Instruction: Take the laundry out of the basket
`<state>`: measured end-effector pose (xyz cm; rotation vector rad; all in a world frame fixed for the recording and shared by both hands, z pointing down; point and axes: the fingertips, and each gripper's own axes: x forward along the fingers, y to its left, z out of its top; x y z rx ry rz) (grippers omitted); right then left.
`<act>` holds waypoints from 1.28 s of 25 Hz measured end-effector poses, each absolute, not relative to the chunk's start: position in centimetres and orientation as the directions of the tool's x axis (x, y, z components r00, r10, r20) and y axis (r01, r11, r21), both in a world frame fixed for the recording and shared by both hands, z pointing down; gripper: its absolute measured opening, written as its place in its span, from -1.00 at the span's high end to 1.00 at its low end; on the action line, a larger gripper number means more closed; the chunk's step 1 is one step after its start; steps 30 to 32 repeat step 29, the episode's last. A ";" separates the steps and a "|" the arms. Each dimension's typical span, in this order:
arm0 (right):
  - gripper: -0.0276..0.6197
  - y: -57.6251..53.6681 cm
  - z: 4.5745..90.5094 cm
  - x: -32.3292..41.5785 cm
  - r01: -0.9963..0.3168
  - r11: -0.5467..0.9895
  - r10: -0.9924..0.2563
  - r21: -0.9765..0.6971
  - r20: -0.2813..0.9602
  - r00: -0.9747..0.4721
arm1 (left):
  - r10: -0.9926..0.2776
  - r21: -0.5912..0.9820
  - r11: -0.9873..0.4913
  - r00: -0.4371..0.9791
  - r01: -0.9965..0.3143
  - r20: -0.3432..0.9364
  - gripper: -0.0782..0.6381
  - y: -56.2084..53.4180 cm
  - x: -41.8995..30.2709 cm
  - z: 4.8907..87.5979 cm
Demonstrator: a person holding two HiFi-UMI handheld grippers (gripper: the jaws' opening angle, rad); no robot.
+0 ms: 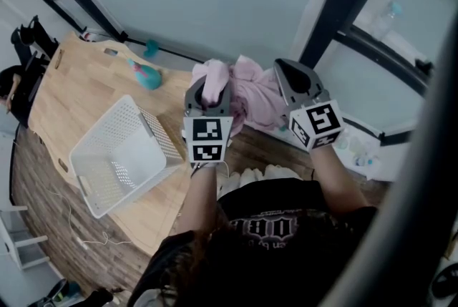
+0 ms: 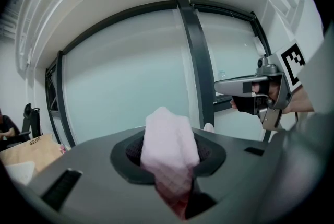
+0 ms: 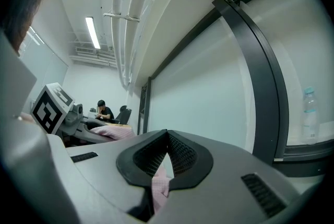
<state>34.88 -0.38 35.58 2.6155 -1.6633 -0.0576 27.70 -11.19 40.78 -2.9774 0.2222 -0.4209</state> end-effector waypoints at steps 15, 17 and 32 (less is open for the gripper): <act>0.83 -0.3 35.8 35.1 -0.902 -0.428 -0.903 0.057 0.001 0.429 | -0.169 -0.152 -0.980 0.949 -0.132 0.266 0.41 -11.2 27.8 40.8; 0.83 -0.3 35.6 35.2 -0.901 -0.430 -0.902 0.055 0.002 0.431 | -0.168 -0.155 -0.979 0.948 -0.129 0.269 0.41 -11.1 27.9 40.9; 0.83 -0.1 35.5 35.3 -0.898 -0.435 -0.900 0.057 0.000 0.436 | -0.150 -0.151 -0.982 0.950 -0.111 0.274 0.42 -10.7 28.0 41.2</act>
